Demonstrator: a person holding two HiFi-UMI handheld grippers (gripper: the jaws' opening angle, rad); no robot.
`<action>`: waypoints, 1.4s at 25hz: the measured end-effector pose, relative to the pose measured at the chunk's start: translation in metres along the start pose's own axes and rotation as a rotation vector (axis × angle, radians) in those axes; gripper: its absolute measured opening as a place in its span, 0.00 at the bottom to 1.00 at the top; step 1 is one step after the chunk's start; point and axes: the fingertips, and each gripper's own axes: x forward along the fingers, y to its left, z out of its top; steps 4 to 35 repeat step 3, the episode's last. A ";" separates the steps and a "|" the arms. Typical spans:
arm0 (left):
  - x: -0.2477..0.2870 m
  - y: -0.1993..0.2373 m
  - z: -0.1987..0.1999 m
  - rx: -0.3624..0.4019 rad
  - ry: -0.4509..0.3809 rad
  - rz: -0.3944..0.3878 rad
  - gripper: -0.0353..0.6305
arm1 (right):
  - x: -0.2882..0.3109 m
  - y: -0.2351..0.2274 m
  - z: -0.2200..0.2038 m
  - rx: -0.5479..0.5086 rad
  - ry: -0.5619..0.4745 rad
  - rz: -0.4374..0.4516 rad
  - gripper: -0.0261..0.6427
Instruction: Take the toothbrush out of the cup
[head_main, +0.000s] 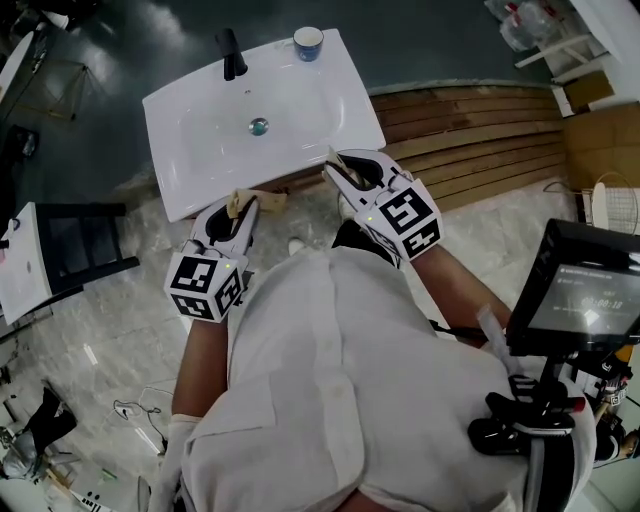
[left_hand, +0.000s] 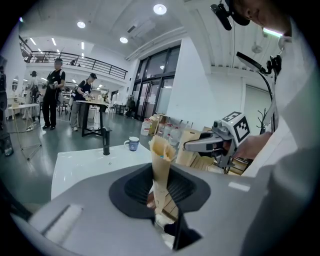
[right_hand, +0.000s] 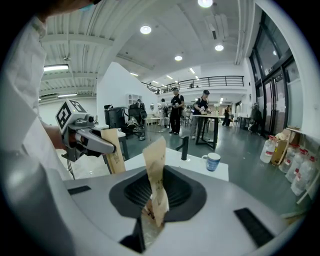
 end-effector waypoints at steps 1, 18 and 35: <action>-0.001 0.000 0.000 0.000 0.002 0.001 0.16 | 0.000 0.001 0.000 0.001 -0.001 0.002 0.11; -0.002 0.000 -0.001 -0.001 0.005 0.004 0.16 | 0.001 0.002 0.000 0.003 -0.003 0.008 0.11; -0.002 0.000 -0.001 -0.001 0.005 0.004 0.16 | 0.001 0.002 0.000 0.003 -0.003 0.008 0.11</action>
